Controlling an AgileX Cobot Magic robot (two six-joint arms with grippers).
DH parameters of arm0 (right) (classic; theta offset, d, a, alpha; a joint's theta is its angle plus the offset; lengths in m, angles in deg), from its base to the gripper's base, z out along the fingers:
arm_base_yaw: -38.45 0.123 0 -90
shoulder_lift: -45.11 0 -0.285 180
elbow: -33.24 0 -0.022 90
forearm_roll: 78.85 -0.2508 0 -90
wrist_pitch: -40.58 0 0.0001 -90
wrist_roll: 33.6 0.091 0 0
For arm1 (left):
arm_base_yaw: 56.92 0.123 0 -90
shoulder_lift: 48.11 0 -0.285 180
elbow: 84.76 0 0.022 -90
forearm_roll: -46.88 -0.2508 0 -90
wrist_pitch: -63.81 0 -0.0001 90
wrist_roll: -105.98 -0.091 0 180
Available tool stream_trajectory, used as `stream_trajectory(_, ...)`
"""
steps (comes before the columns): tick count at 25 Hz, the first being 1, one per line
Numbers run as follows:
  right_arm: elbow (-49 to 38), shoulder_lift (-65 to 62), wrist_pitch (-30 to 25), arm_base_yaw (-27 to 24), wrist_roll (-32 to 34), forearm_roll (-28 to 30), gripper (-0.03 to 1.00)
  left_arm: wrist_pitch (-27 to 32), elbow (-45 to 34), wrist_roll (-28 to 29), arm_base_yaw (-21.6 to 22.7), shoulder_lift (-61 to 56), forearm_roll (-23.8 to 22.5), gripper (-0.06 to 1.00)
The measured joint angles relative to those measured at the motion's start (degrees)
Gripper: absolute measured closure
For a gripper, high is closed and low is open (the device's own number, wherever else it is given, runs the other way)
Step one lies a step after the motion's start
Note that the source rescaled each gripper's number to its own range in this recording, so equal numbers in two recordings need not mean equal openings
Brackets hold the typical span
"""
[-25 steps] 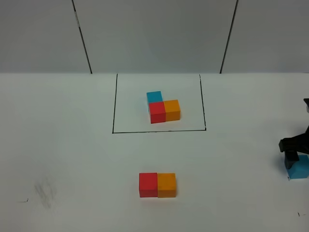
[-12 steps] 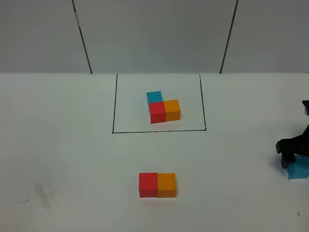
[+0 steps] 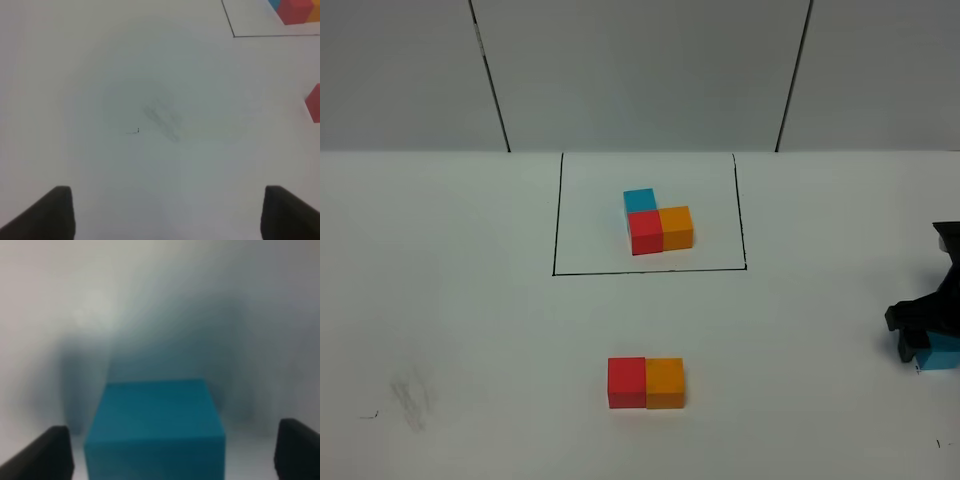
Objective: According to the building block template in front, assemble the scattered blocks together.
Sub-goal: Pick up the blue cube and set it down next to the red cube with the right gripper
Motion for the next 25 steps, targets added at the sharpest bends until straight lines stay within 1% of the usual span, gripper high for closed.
stream_trajectory(2,0.0,0.0,0.0,0.0,-0.1,0.1,0.39,0.0,0.0,0.0,0.0,0.0,0.0,0.01)
stream_trajectory(3,0.0,0.0,0.0,0.0,-0.1,0.1,0.50,0.0,0.0,0.0,0.0,0.0,0.0,0.01)
stream_trajectory(5,0.0,0.0,0.0,0.0,-0.2,0.1,0.76,0.0,0.0,0.0,0.0,0.0,0.0,0.01)
stream_trajectory(6,0.0,0.0,0.0,0.0,-0.2,0.1,0.75,0.0,0.0,0.0,0.0,0.0,0.0,0.01)
stream_trajectory(12,0.0,0.0,-0.1,1.1,-0.2,0.1,0.75,0.0,0.0,0.0,0.0,0.0,0.0,0.01)
stream_trajectory(14,0.8,0.0,-1.0,1.2,-0.2,-1.3,0.75,0.0,0.0,0.0,0.0,0.0,0.0,0.01)
stream_trajectory(17,3.9,-0.4,-5.7,1.2,-0.2,-4.8,0.75,0.0,0.0,0.0,0.0,0.0,0.0,0.01)
stream_trajectory(20,8.5,-2.2,-11.8,2.0,-0.1,-9.9,0.75,0.0,0.0,0.0,0.0,0.0,0.0,0.01)
stream_trajectory(22,12.3,-3.6,-14.6,3.6,0.0,-12.3,0.75,0.0,0.0,0.0,0.0,0.0,0.0,0.01)
stream_trajectory(25,18.3,-4.9,-17.8,8.8,1.7,-13.0,0.75,0.0,0.0,0.0,0.0,0.0,0.0,0.01)
